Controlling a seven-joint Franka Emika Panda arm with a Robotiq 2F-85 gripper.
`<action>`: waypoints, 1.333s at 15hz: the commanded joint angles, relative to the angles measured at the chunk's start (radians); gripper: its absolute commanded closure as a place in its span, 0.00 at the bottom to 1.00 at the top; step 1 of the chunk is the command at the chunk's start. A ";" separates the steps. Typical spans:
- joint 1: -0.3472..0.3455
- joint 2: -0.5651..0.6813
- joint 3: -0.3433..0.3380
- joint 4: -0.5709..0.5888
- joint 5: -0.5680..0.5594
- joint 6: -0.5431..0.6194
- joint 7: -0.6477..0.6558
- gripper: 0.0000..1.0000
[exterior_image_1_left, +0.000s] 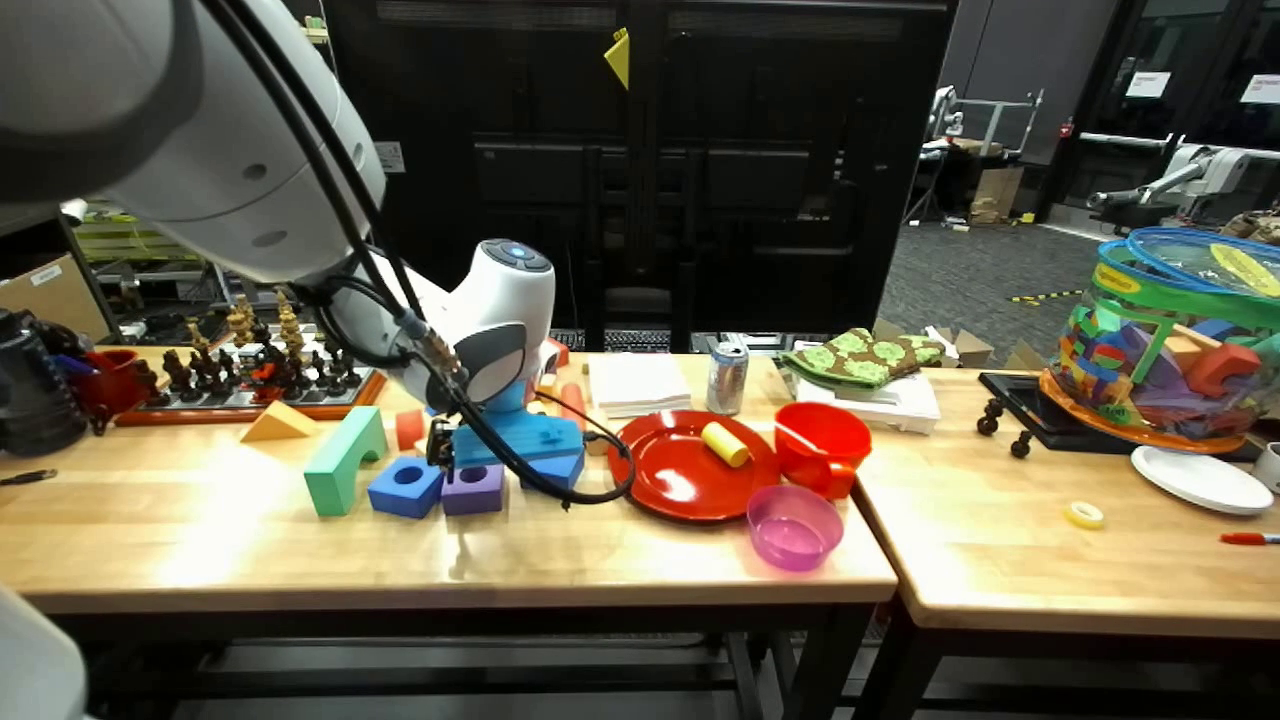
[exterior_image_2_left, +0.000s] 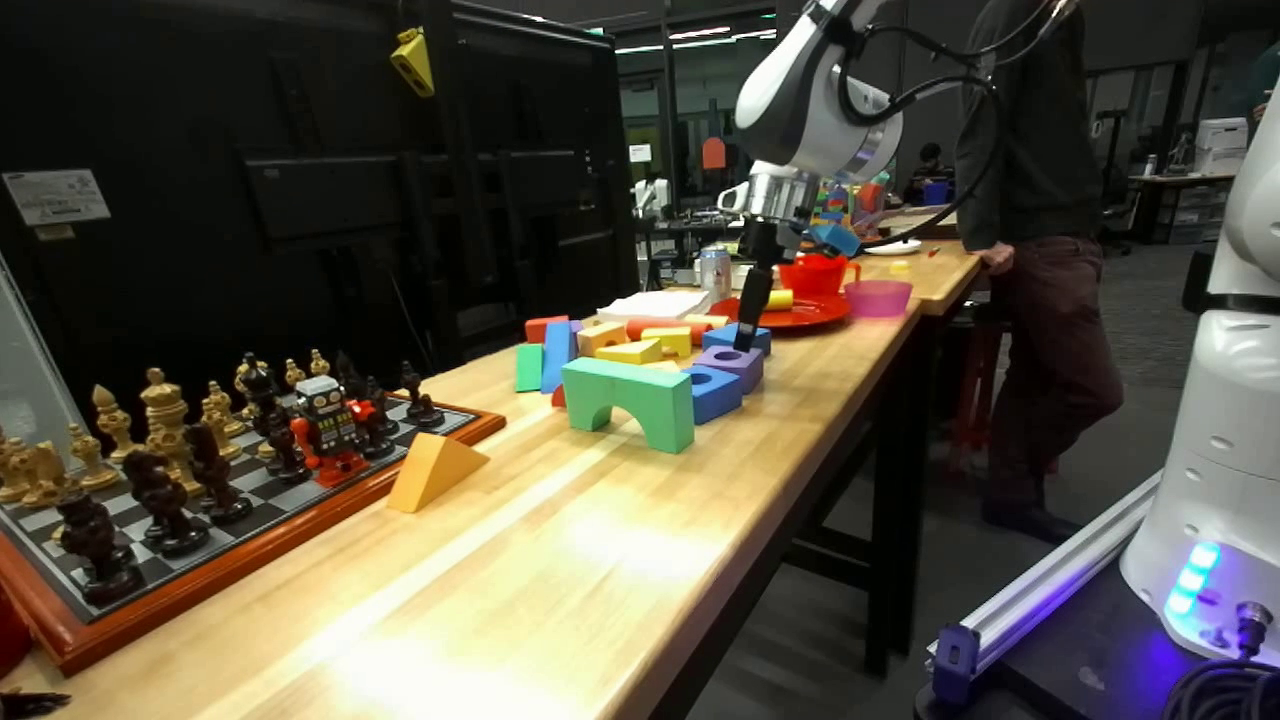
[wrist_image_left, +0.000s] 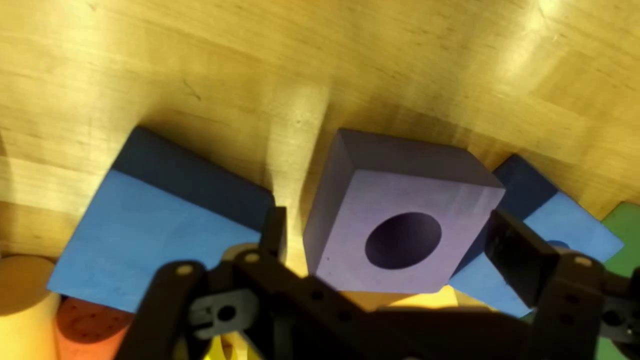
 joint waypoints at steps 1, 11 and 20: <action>0.001 -0.011 0.001 0.013 0.036 -0.035 -0.040 0.00; -0.007 -0.016 -0.007 -0.009 0.098 -0.048 -0.087 0.00; -0.031 -0.001 -0.016 -0.014 0.158 -0.075 -0.122 0.00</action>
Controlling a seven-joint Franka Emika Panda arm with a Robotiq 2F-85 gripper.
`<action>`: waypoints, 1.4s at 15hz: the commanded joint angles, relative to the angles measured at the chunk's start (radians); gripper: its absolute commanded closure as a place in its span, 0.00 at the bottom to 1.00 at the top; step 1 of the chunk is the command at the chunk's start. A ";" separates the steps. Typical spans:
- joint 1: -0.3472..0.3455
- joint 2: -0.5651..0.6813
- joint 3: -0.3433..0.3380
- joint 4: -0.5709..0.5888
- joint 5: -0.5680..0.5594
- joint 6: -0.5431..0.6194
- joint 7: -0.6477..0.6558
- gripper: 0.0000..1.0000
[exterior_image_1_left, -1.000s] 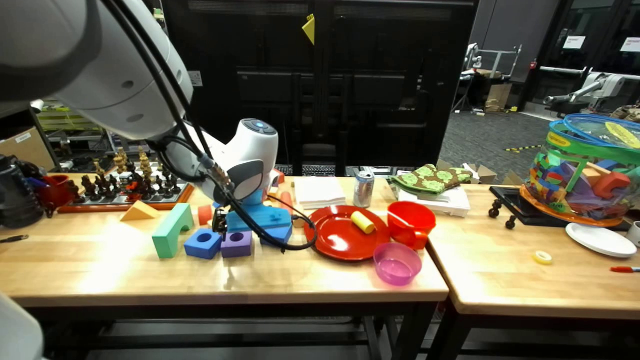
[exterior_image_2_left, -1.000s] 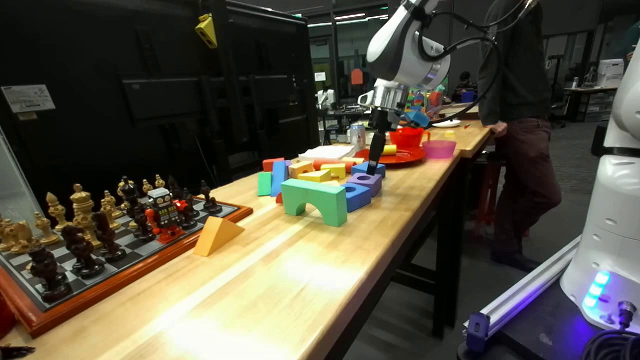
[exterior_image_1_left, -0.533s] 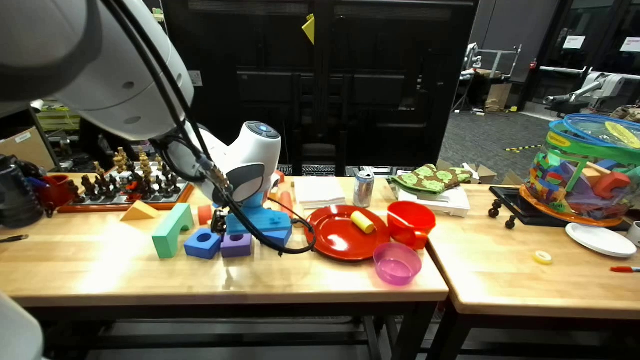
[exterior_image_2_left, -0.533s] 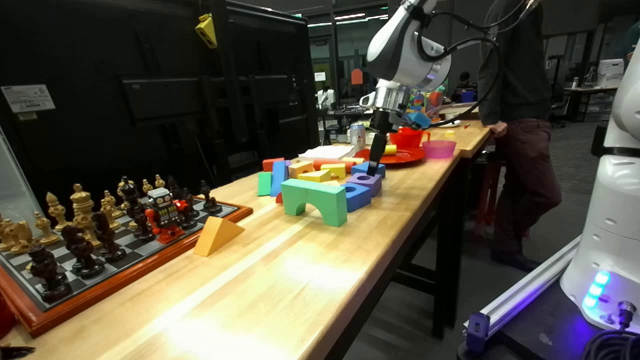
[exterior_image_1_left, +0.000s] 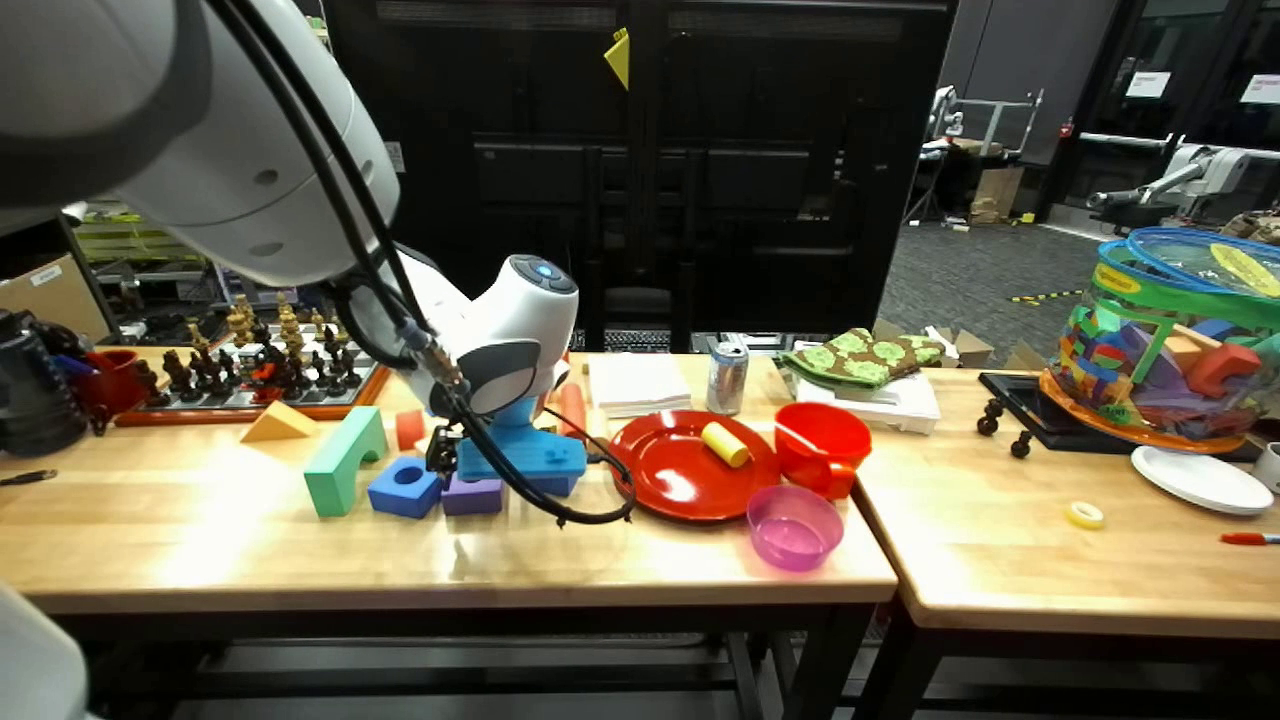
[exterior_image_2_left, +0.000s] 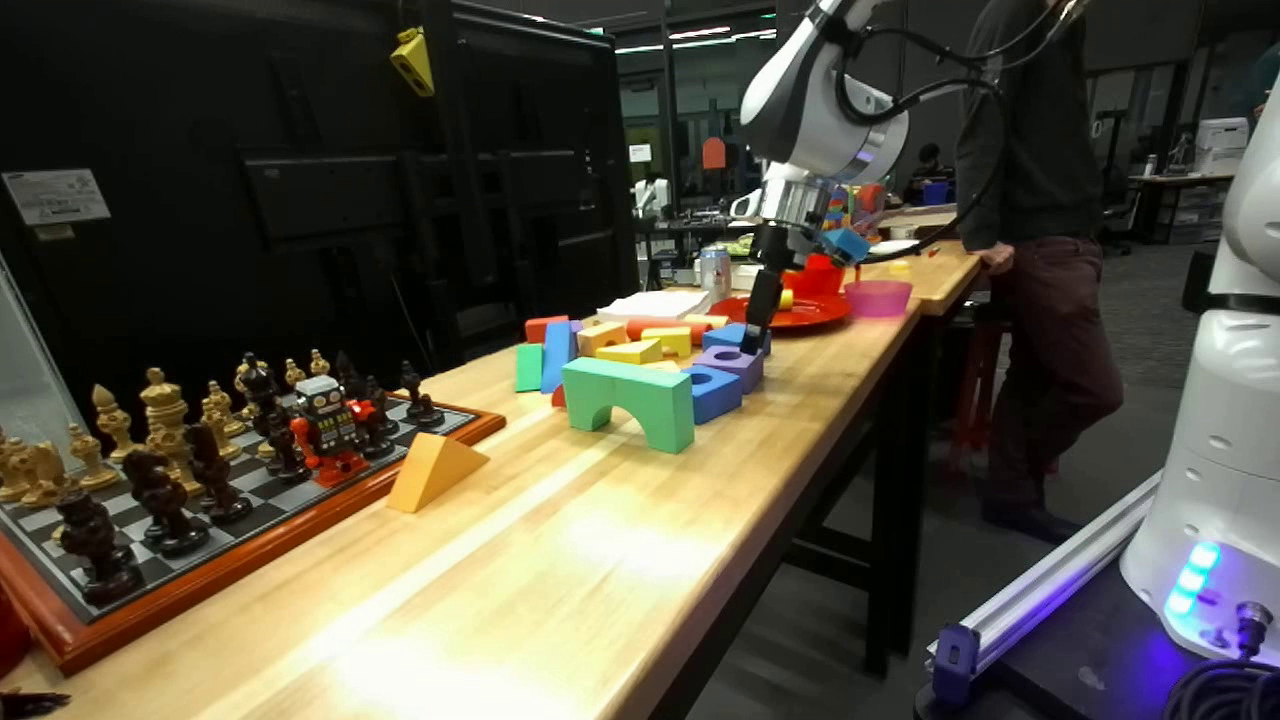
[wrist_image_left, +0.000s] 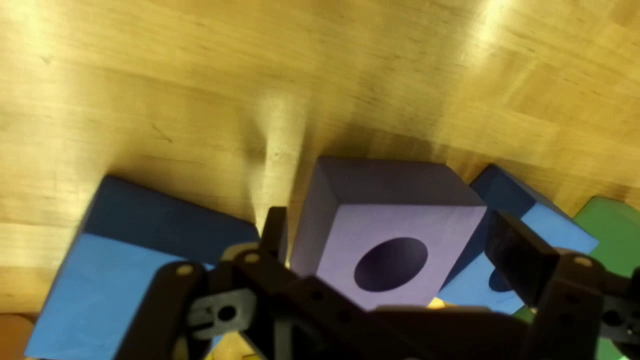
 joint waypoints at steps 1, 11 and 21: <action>-0.013 -0.002 0.000 0.000 0.027 -0.026 -0.034 0.00; -0.023 0.069 0.016 0.099 0.016 -0.104 -0.023 0.00; -0.055 0.135 0.045 0.165 0.005 -0.145 -0.024 0.16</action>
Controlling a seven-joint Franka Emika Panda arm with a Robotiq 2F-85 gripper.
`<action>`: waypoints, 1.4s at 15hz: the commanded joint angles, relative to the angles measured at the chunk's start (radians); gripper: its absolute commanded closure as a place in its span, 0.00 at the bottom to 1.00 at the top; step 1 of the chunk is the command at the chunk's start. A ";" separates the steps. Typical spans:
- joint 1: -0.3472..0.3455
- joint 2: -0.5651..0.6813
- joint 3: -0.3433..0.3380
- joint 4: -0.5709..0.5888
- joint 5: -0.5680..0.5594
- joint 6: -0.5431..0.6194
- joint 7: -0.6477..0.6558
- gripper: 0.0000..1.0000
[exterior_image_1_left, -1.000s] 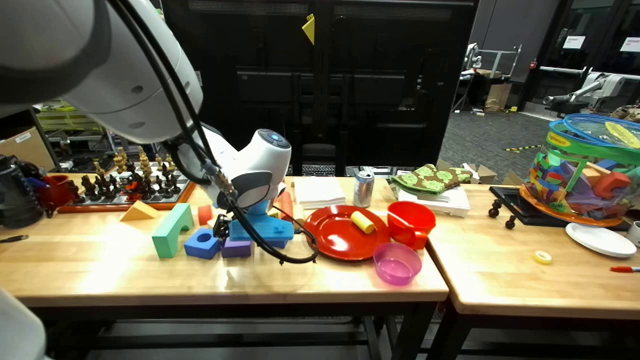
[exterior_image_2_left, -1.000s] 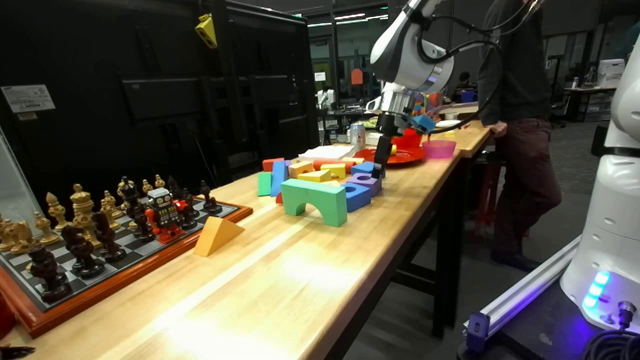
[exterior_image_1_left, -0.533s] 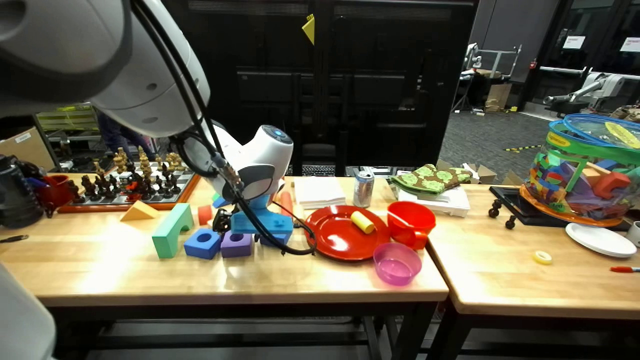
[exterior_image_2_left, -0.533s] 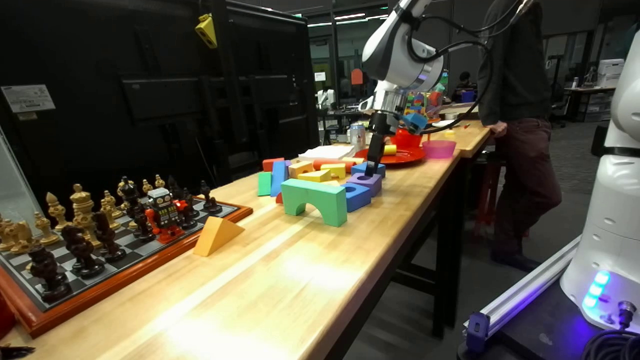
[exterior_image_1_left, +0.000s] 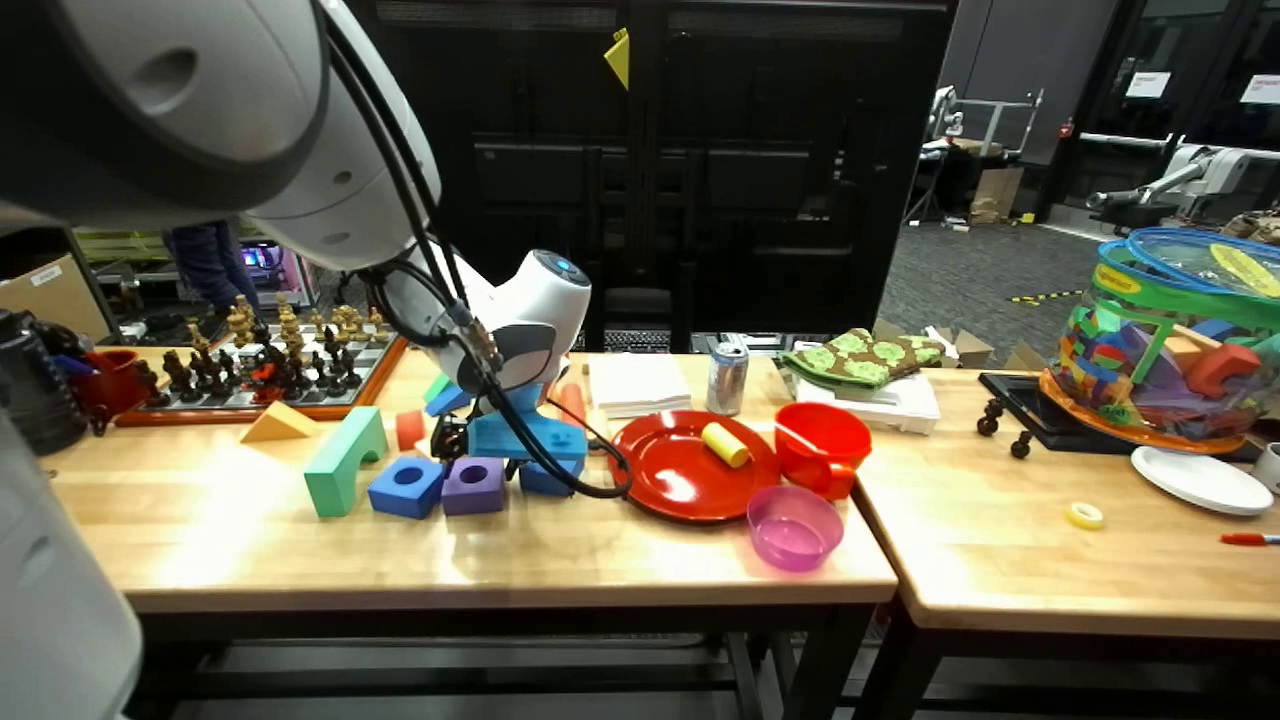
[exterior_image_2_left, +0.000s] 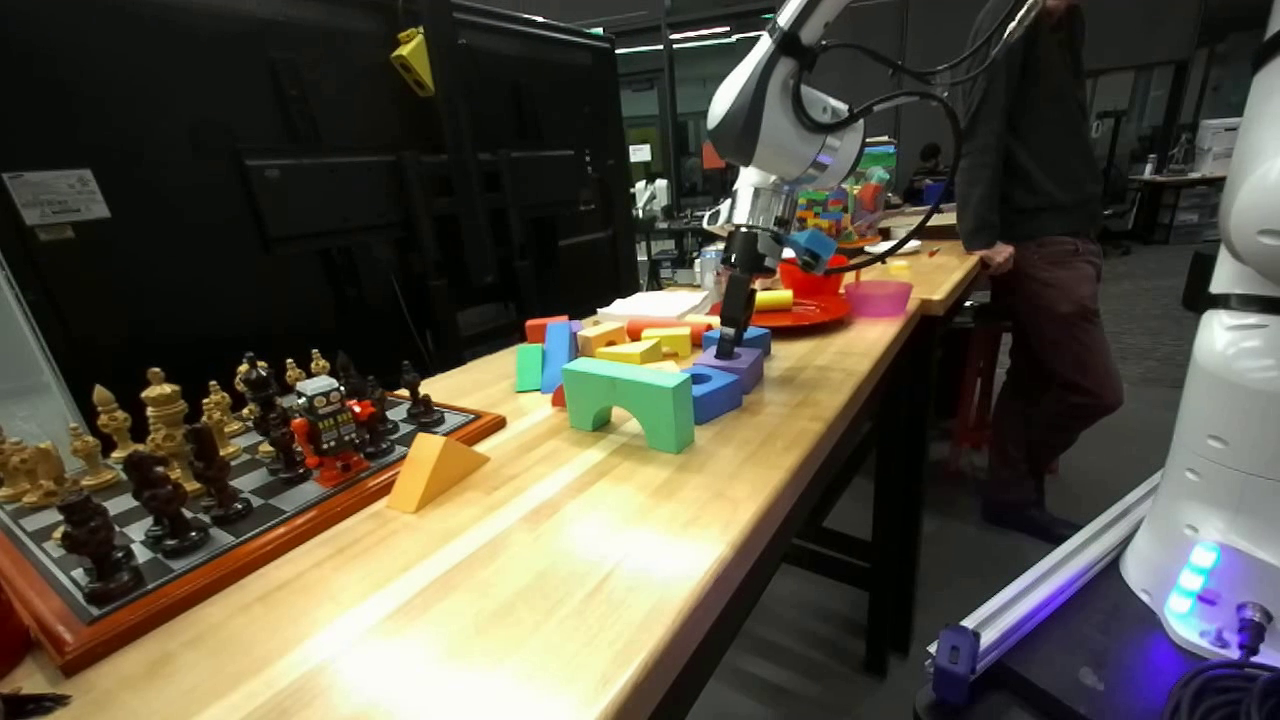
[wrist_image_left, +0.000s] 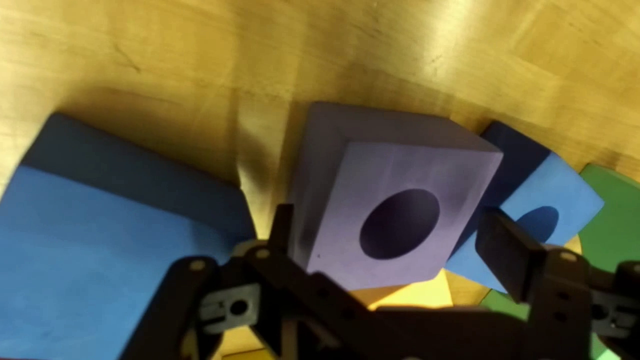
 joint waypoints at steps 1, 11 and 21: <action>-0.031 0.002 0.021 0.006 0.004 -0.021 -0.023 0.16; -0.056 -0.010 0.023 0.005 -0.003 -0.031 -0.036 0.59; -0.058 -0.024 0.028 -0.004 -0.025 -0.044 -0.038 0.94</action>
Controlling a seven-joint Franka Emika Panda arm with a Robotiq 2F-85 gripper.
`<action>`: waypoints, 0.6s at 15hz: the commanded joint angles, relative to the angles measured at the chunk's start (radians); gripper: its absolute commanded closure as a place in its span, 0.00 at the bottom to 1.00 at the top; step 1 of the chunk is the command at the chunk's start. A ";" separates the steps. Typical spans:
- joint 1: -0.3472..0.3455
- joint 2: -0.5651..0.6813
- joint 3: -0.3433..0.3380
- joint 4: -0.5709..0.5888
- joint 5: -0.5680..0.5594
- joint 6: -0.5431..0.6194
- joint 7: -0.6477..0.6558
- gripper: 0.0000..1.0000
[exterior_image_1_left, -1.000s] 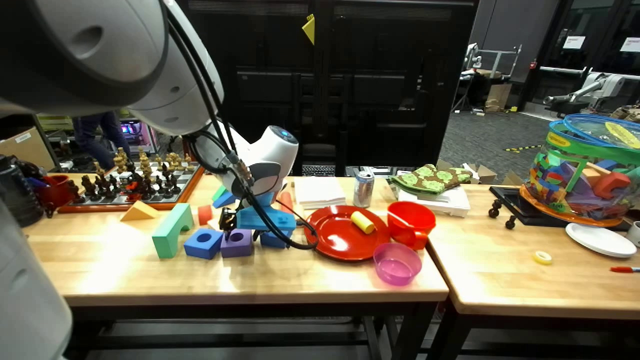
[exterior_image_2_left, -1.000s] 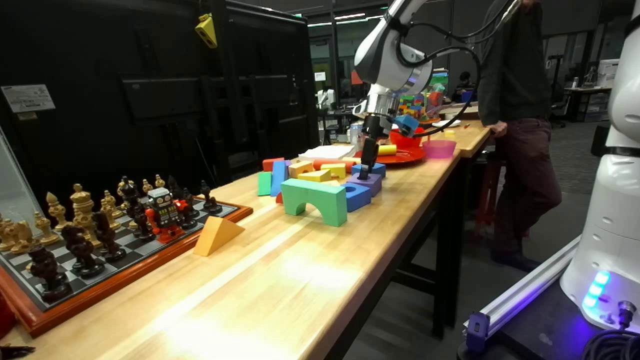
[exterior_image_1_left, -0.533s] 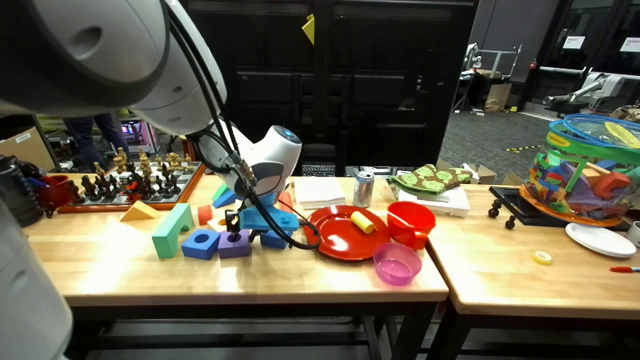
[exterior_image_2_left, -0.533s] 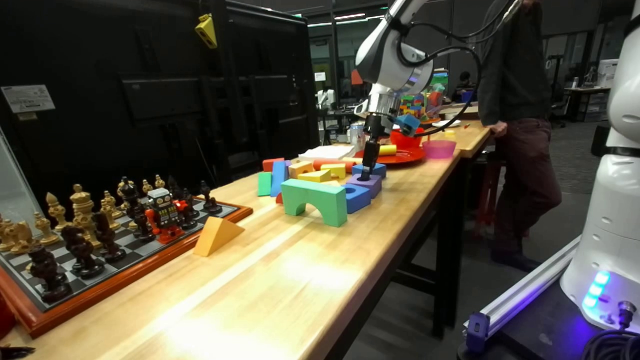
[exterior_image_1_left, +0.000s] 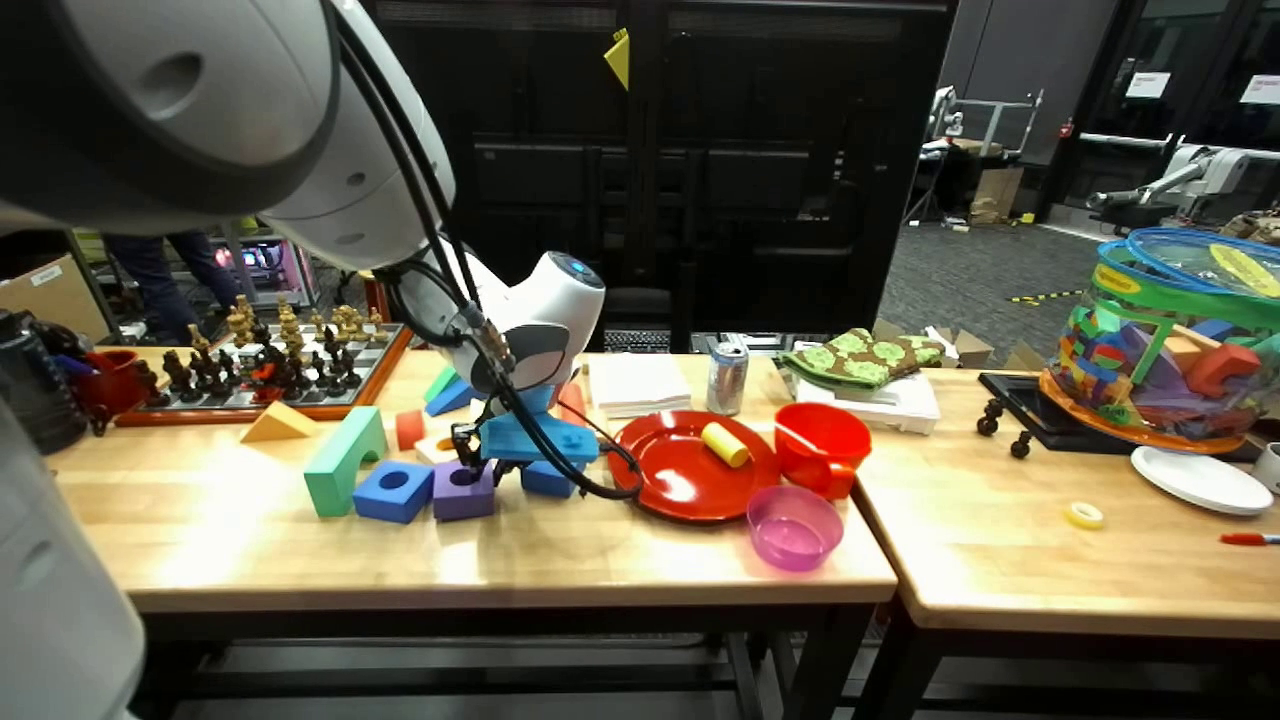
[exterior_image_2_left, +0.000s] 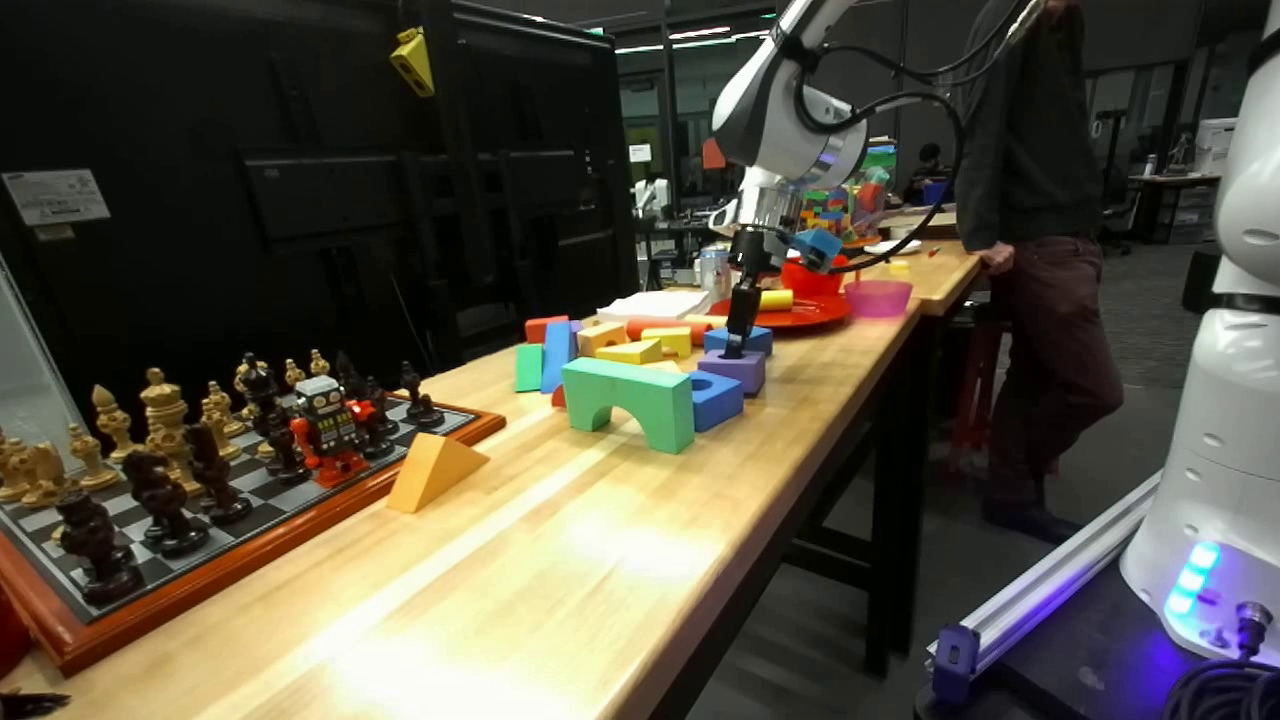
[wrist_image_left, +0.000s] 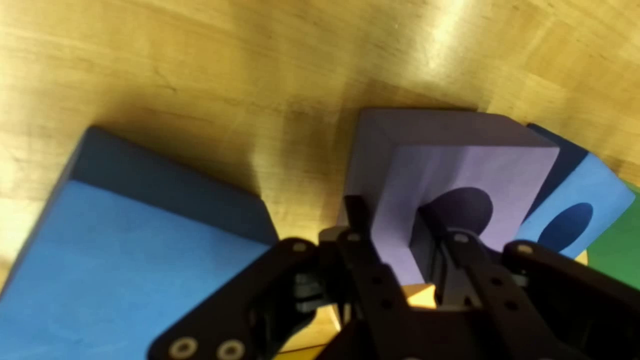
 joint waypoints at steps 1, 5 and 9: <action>-0.009 -0.037 0.016 -0.016 -0.029 -0.019 -0.011 0.94; 0.009 -0.098 0.040 -0.042 -0.099 -0.007 0.008 0.94; 0.052 -0.219 0.077 -0.097 -0.201 0.015 0.027 0.94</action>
